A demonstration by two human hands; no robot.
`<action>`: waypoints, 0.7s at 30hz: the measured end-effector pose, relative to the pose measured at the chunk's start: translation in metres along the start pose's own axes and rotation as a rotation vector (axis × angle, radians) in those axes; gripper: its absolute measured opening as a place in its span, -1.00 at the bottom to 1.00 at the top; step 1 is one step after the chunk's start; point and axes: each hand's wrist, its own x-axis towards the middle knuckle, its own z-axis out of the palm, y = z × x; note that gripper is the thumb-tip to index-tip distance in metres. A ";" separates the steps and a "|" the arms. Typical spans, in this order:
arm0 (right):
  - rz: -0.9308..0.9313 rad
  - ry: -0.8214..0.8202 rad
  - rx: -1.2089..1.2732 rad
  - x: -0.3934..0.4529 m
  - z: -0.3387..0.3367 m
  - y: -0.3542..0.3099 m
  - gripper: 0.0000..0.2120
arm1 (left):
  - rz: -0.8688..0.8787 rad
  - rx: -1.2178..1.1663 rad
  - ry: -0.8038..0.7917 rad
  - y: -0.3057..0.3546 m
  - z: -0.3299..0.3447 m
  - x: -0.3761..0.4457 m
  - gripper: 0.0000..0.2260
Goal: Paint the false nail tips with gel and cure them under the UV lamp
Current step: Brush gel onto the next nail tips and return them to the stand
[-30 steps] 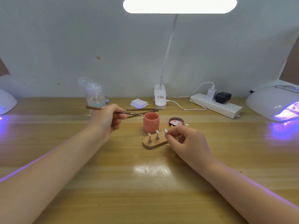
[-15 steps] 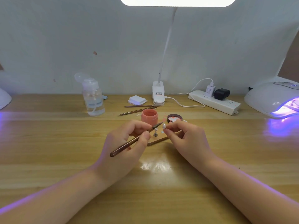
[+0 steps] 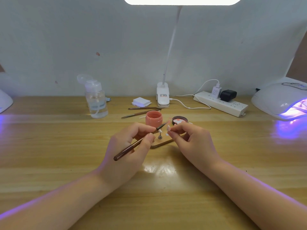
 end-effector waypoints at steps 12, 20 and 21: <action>0.000 0.013 0.019 0.000 0.001 0.001 -0.97 | -0.040 -0.039 -0.001 -0.001 0.002 -0.001 -0.90; 0.026 0.017 0.018 0.000 0.001 0.002 -0.97 | 0.011 -0.034 -0.005 0.000 0.000 -0.002 -0.85; 0.025 0.018 0.017 0.000 0.001 0.002 -0.97 | -0.005 -0.046 0.001 0.000 0.000 -0.002 -0.87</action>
